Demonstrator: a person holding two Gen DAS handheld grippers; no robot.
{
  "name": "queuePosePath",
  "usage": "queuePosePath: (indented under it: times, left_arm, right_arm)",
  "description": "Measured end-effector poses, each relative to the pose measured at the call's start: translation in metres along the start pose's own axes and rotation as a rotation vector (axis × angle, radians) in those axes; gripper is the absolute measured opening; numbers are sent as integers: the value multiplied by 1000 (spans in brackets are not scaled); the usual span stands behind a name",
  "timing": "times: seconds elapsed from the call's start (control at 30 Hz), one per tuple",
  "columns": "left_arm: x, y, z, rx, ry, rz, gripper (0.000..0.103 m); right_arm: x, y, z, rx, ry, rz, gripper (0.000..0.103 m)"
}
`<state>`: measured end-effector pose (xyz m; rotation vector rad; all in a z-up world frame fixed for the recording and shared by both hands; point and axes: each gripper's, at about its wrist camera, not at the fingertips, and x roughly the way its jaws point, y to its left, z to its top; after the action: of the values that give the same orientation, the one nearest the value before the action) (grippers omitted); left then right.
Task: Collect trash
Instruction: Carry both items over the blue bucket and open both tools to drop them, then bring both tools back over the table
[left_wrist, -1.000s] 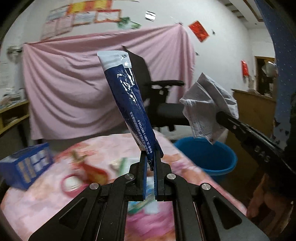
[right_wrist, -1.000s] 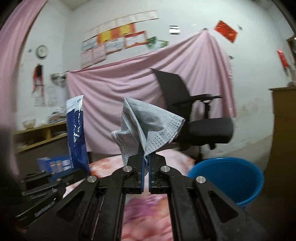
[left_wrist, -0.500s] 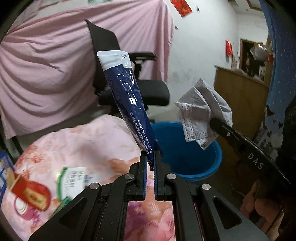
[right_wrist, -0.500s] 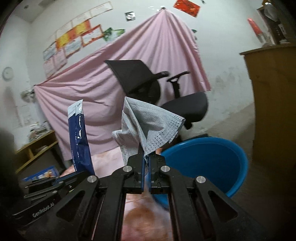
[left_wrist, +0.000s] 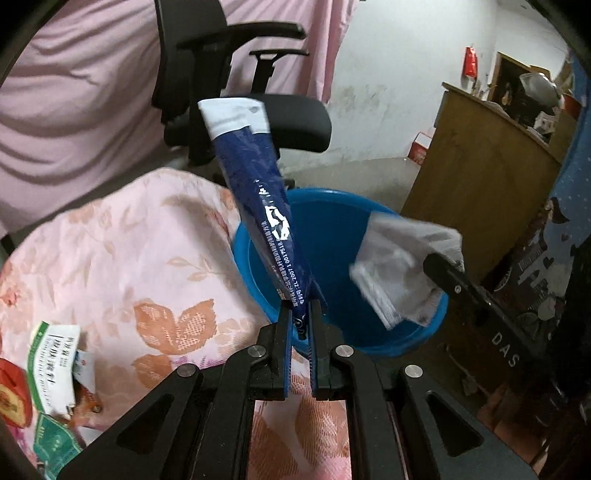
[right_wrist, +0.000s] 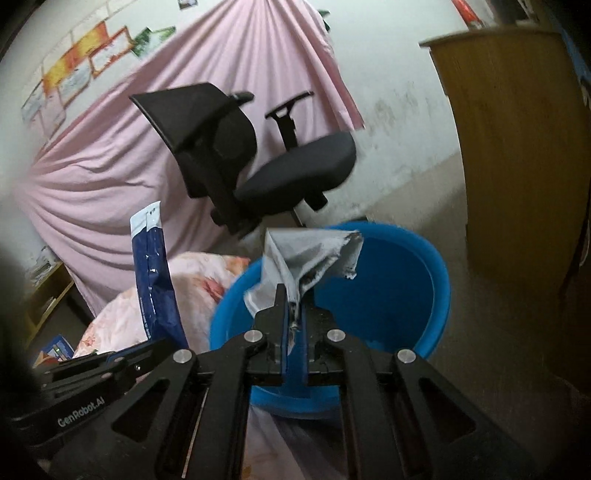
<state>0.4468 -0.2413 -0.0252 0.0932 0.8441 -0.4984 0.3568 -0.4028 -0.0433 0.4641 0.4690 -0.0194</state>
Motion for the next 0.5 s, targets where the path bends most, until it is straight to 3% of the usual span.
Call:
queuePosePath:
  times: [0.1,0.23,0.27,0.5]
  left_arm:
    - [1,2,1,-22,14,5,9]
    - [-3,12,0,-47,11,6,15]
    - [-7,12,-1,-54,6,9,17]
    - [-46,20,-17,-145,-122,20,34]
  right_arm:
    - [1,-2,-3,4,24,1,34]
    - [0,-2,-1,0,25,7,56]
    - [-1,-1,-1,-2,23,7,58]
    - [-9,9,5,-29,-33,23,78]
